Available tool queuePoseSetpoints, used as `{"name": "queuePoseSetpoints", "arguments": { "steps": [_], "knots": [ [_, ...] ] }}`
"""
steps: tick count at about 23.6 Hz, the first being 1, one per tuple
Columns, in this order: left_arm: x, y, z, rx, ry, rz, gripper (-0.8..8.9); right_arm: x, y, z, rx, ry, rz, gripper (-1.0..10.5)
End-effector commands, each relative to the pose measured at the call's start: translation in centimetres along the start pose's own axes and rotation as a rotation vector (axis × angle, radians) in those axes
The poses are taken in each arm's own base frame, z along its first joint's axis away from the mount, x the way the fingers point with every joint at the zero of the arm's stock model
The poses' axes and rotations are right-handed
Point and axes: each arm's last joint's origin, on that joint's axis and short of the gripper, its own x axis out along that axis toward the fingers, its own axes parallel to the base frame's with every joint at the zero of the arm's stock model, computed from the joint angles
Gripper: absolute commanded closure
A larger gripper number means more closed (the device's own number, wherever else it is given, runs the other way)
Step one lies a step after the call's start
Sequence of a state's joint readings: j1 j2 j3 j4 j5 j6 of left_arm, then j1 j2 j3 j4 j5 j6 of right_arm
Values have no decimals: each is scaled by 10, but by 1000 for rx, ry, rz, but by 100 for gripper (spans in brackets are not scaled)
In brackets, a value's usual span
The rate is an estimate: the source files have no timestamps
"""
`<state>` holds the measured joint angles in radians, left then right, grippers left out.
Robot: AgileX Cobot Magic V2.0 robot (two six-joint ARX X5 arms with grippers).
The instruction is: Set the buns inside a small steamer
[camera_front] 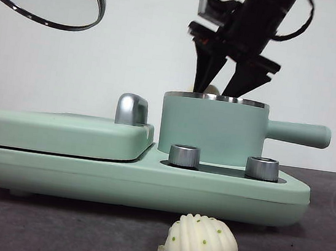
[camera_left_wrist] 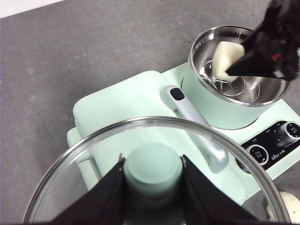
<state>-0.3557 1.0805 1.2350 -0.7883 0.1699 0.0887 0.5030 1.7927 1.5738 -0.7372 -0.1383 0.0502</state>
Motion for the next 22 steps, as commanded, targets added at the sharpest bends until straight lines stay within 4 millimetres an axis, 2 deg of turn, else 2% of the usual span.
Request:
{"name": "queuePoseSetpoints", "arguments": {
  "steps": [1, 8, 12, 14, 17, 22],
  "knots": [
    [-4, -1, 7, 9, -43, -1, 803, 9, 2, 11, -33, -15, 8, 685],
    [-4, -1, 7, 9, -43, -1, 803, 33, -2, 10, -28, 33, 1, 684],
    [-4, -1, 7, 9, -43, -1, 803, 34, -3, 10, -35, 35, 1, 569],
    [-4, -1, 7, 9, -43, -1, 803, 31, -2, 11, -36, 27, 2, 566],
    [-4, -1, 7, 9, -43, -1, 803, 7, 2, 17, -45, -10, 2, 566],
    [-4, -1, 7, 9, -43, -1, 803, -62, 15, 16, -69, -118, 36, 566]
  ]
}}
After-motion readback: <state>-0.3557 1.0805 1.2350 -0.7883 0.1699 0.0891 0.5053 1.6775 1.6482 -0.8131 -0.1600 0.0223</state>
